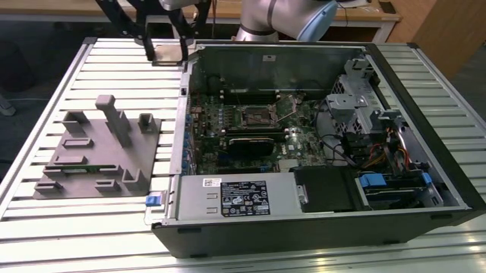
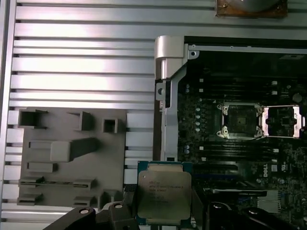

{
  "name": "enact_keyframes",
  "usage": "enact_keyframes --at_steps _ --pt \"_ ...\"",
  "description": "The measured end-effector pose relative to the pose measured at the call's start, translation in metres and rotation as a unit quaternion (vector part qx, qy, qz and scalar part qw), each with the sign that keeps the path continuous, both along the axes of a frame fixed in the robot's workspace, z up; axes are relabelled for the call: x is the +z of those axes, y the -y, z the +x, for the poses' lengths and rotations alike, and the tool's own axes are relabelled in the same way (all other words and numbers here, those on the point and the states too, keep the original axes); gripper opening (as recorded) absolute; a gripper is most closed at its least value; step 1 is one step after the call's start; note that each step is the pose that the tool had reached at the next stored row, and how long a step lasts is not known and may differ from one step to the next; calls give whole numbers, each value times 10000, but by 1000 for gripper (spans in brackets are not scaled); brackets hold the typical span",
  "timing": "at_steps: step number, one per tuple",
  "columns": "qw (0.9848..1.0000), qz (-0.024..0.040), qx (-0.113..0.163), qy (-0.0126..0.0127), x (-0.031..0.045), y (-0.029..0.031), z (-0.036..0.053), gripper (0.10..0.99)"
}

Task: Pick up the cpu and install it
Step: 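Pick up the cpu and move it towards the insertion slot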

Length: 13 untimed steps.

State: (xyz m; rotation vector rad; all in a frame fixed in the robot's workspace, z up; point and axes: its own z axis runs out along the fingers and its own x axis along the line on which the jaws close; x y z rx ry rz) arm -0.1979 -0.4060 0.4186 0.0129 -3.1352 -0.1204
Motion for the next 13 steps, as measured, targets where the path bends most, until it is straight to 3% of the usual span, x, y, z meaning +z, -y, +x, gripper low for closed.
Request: enact_keyframes --at_steps 13 --pt "10000 0 0 0 -36 -47 569 545"
